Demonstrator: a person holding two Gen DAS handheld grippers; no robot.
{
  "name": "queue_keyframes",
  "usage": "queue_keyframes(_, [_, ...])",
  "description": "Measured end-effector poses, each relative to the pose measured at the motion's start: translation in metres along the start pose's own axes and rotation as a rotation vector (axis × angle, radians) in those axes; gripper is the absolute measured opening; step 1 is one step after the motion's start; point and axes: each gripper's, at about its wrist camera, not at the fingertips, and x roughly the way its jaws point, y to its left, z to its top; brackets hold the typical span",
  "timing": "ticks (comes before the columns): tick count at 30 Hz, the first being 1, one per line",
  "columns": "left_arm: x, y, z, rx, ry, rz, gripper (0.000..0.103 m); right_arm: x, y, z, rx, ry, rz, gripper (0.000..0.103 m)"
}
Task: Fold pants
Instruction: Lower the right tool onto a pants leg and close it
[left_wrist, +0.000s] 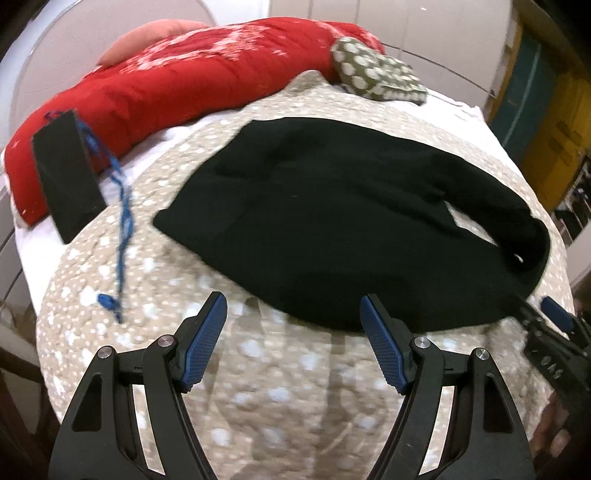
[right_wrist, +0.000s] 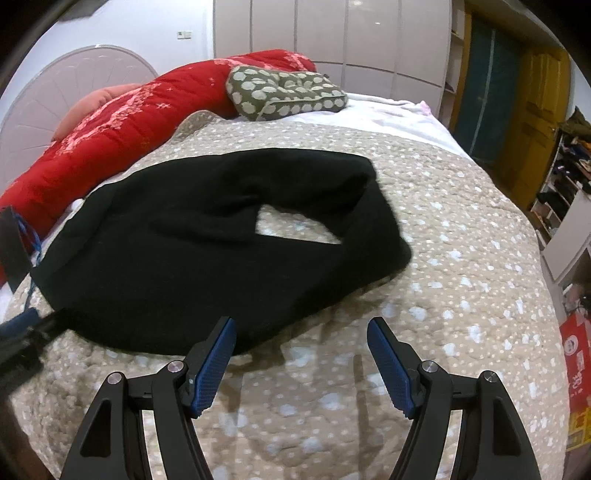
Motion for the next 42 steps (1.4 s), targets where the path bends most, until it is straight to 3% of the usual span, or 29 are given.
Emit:
queue_keyframes(4, [0.009, 0.026, 0.003, -0.085, 0.02, 0.018, 0.075, 0.006, -0.024, 0.003, 0.045, -0.001, -0.035, 0.072])
queue_keyframes(9, [0.018, 0.035, 0.006, -0.116, 0.042, 0.02, 0.075, 0.008, -0.045, 0.009, 0.107, 0.014, 0.03, 0.072])
queue_keyframes(12, [0.021, 0.038, 0.008, -0.13, 0.037, 0.022, 0.075, -0.009, -0.05, 0.012, 0.087, -0.033, 0.037, 0.072])
queue_keyframes(16, [0.029, 0.038, 0.011, -0.148, 0.046, 0.021, 0.075, -0.019, -0.065, 0.019, 0.111, -0.102, -0.04, 0.072])
queue_keyframes(23, [0.035, 0.028, 0.014, -0.12, 0.055, 0.018, 0.075, 0.018, -0.071, 0.062, 0.143, -0.027, 0.027, 0.072])
queue_keyframes(24, [0.035, 0.027, 0.015, -0.119, 0.056, 0.019, 0.075, 0.024, -0.071, 0.066, 0.132, -0.011, 0.045, 0.068])
queue_keyframes(26, [0.036, 0.027, 0.016, -0.119, 0.058, 0.015, 0.075, 0.038, -0.074, 0.067, 0.116, 0.025, 0.092, 0.02])
queue_keyframes(27, [0.036, 0.026, 0.016, -0.116, 0.057, 0.014, 0.075, 0.042, -0.077, 0.066, 0.117, 0.04, 0.132, 0.015])
queue_keyframes(32, [0.036, 0.026, 0.016, -0.11, 0.06, 0.01, 0.075, 0.013, -0.095, 0.046, 0.139, 0.013, 0.194, 0.008])
queue_keyframes(37, [0.032, 0.029, 0.012, -0.117, 0.054, 0.01, 0.075, -0.031, -0.096, -0.009, 0.103, 0.034, 0.265, 0.008])
queue_keyframes(39, [0.03, 0.031, 0.009, -0.123, 0.053, 0.012, 0.075, -0.032, -0.1, -0.031, 0.113, 0.072, 0.259, 0.008])
queue_keyframes(42, [0.024, 0.033, 0.009, -0.127, 0.045, 0.01, 0.075, -0.036, -0.119, -0.042, 0.166, 0.059, 0.158, 0.01])
